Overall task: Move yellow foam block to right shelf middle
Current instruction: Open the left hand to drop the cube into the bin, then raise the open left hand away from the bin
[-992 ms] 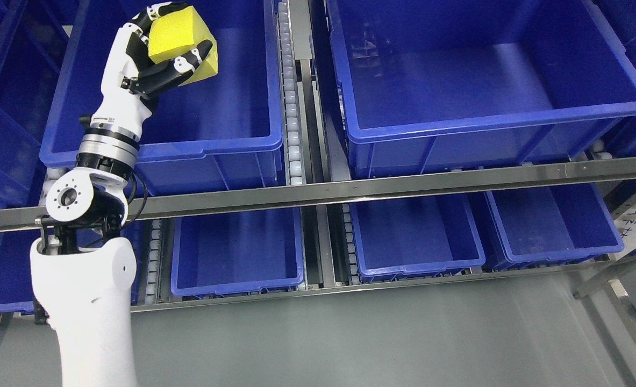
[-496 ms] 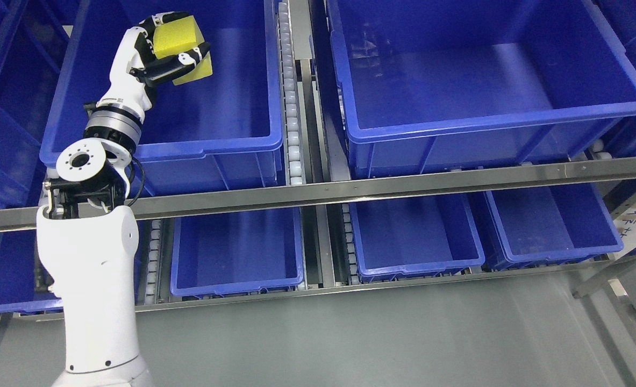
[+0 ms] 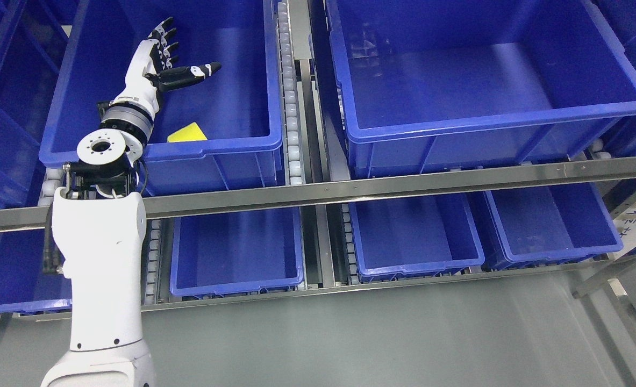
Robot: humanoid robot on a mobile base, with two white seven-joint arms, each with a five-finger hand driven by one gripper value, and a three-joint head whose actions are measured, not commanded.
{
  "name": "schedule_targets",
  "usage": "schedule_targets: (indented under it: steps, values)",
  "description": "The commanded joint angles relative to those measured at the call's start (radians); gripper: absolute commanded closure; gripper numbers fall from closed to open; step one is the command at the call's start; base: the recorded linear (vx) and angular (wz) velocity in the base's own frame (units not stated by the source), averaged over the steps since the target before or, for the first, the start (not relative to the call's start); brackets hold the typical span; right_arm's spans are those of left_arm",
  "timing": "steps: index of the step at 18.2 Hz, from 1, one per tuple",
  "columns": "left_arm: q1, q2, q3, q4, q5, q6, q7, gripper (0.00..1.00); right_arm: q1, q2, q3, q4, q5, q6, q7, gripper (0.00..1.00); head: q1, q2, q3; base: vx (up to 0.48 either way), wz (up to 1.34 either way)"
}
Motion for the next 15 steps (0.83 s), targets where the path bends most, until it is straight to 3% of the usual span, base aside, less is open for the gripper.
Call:
schedule_targets:
  steps: [1,9,15]
  values:
    - [0.031,0.017,-0.005,-0.129,0.065,-0.082,-0.006,0.00,0.000,-0.017,-0.006,-0.017,0.003,-0.001,0.000,0.00,0.0000,0.000,0.000,0.000,0.00]
    - [0.293,0.017,0.018,-0.318,0.095,-0.497,-0.007,0.00,0.000,-0.017,-0.008,-0.017,0.003,-0.001,0.000,0.00,0.0000,0.000,0.000,0.000,0.00]
    - [0.338,0.017,0.033,-0.338,0.098,-0.471,0.003,0.00,0.000,-0.017,-0.006,-0.017,0.002,-0.001,0.000,0.00,0.0000,0.000,0.000,0.000,0.00]
